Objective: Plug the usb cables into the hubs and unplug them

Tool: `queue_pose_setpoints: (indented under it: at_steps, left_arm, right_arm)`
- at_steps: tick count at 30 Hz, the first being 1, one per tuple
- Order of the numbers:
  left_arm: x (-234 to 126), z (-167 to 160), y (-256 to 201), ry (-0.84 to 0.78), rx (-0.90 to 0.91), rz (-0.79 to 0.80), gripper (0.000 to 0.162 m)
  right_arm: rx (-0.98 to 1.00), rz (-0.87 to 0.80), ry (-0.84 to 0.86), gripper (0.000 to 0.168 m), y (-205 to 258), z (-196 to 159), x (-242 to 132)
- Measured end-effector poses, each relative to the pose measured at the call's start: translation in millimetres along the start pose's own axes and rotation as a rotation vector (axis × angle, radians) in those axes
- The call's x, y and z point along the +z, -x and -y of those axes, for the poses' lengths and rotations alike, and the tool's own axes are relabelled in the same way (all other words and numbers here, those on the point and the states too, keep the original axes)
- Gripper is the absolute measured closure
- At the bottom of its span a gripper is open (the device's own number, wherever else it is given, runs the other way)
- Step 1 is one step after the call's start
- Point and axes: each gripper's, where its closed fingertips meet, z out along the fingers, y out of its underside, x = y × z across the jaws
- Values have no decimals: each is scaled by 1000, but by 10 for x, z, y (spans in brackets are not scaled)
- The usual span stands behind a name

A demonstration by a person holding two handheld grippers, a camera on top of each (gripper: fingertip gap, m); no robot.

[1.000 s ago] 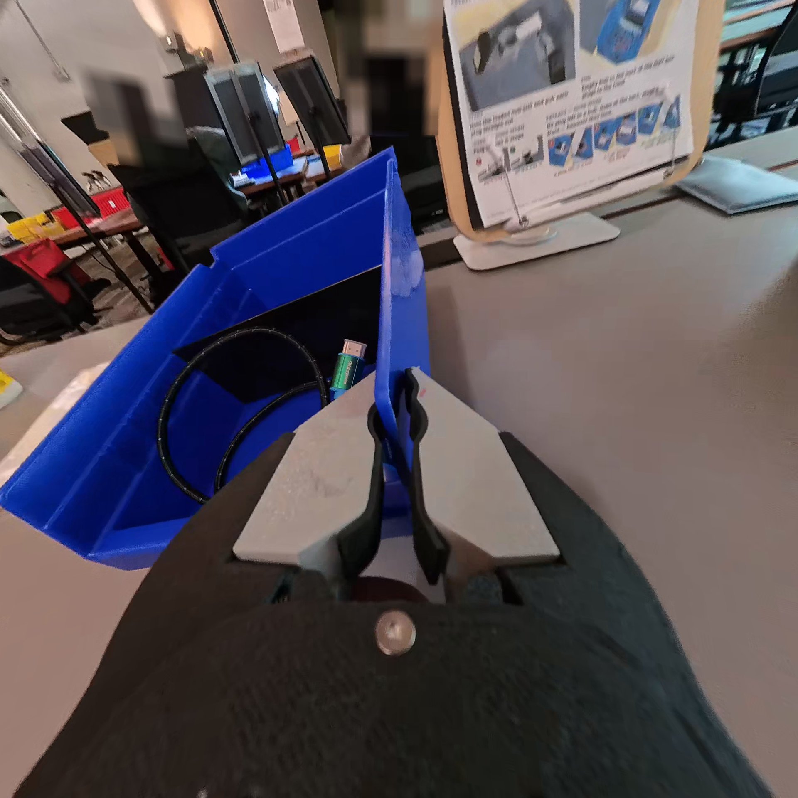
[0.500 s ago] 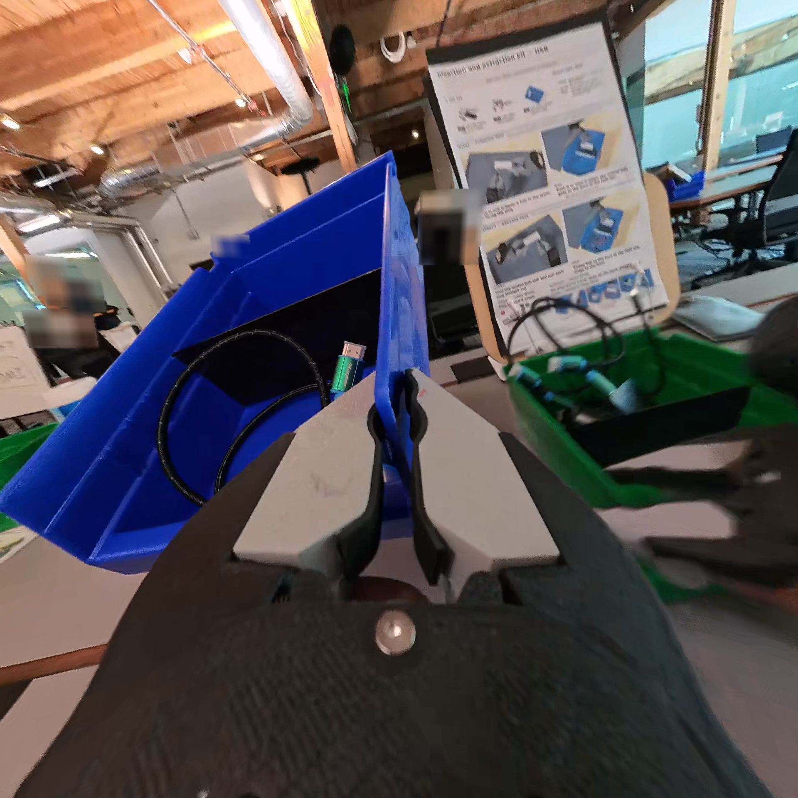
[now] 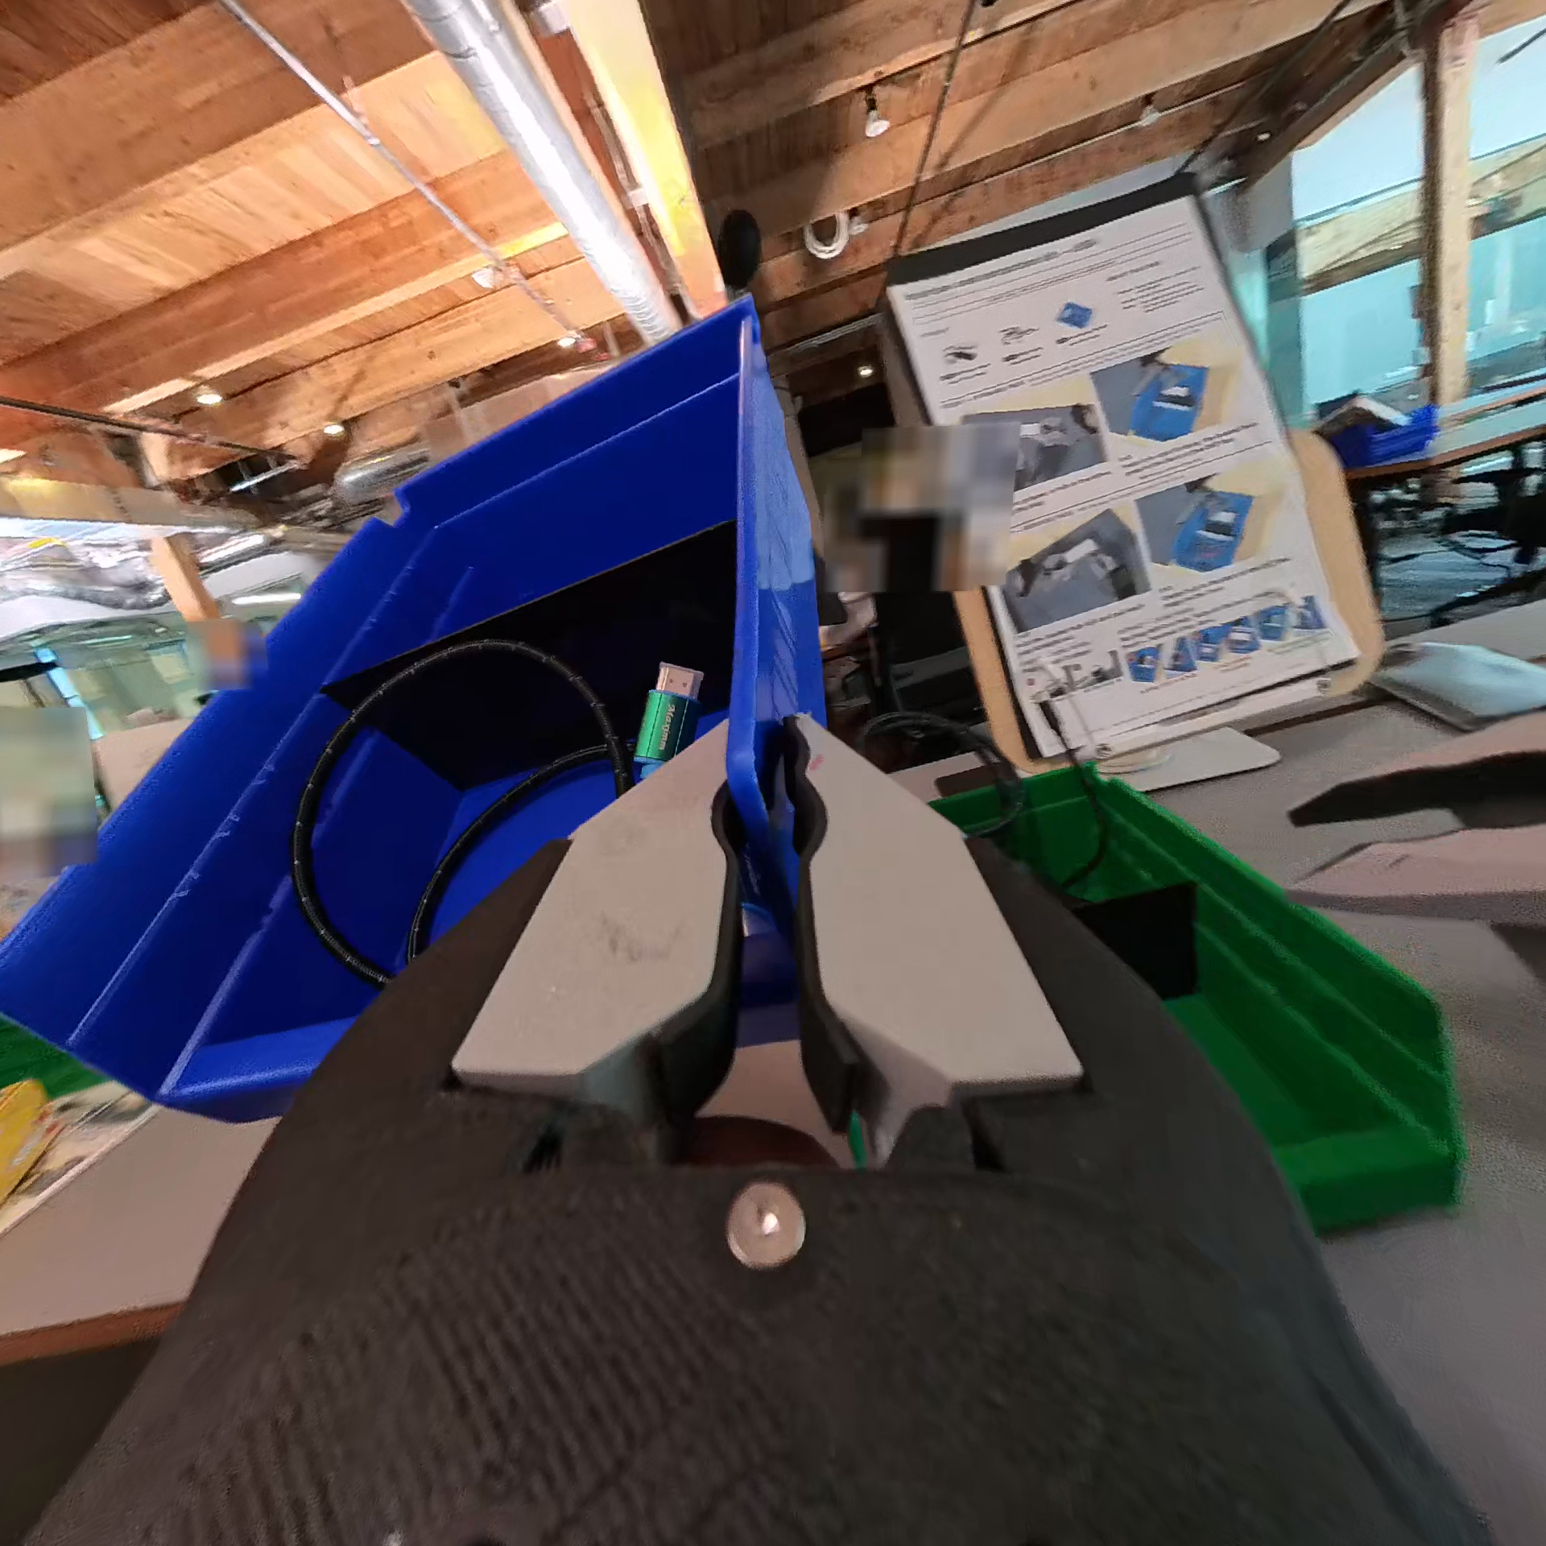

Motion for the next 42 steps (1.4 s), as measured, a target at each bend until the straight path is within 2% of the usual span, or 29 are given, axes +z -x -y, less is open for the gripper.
queue_pose_setpoints:
  at_steps: [4, 8, 12, 15, 20, 22, 25, 26, 27, 28, 29, 31, 33, 35, 36, 39, 41, 42]
  left_arm:
    - [-2, 199, -587, -39, -17, -171, 159]
    - [-54, 357, -1441, -66, 2, -386, 159]
    - [-135, 418, -2316, -74, -49, -594, 159]
    - [-172, 348, -3000, -39, -80, -737, 159]
    - [-208, 33, -4150, 69, -87, -912, 159]
    - [-186, -152, -4573, 123, -75, -960, 157]
    - [-280, -382, -5111, 218, -44, -1088, 159]
    - [-257, -367, -5145, 243, -60, -1046, 154]
    - [-265, -251, -5097, 216, -80, -1023, 156]
    - [-312, -88, -4997, 164, -99, -1031, 142]
    - [-338, 37, -4833, 125, -106, -1022, 134]
    - [-364, 82, -4421, 117, -80, -999, 127]
    - [-341, -106, -3978, 177, -55, -965, 120]
    - [-271, -429, -3550, 286, -34, -898, 105]
    - [-233, -575, -3353, 332, -30, -855, 98]
    - [-98, -903, -2837, 398, -8, -703, 89]
    - [-29, -1090, -2591, 446, 22, -615, 78]
    - [-15, -1156, -2521, 465, 20, -595, 73]
  right_arm:
    - [16, -109, 56, 131, -659, -322, -712]
    - [29, -247, 81, 130, -1257, -558, -1511]
    - [63, -358, 135, 128, -1652, -887, -2210]
    - [85, -417, 175, 129, -1805, -1128, -2615]
    - [131, -454, 191, 131, -1895, -1373, -2964]
    - [161, -425, 179, 136, -1851, -1414, -2974]
    - [179, -388, 184, 135, -1740, -1491, -2932]
    - [169, -404, 196, 132, -1742, -1525, -2940]
    - [159, -428, 206, 130, -1760, -1550, -2966]
    - [153, -448, 210, 129, -1775, -1557, -3001]
    - [155, -457, 204, 128, -1773, -1538, -3037]
    - [166, -411, 165, 124, -1656, -1416, -3045]
    - [156, -301, 126, 116, -1393, -1242, -2929]
    - [132, -211, 130, 124, -1109, -1130, -2708]
    - [115, -165, 151, 122, -960, -1110, -2562]
    - [101, 12, 169, 125, -492, -1045, -2084]
    - [108, 33, 207, 127, -404, -1099, -1827]
    - [89, -15, 243, 129, -479, -1167, -1737]
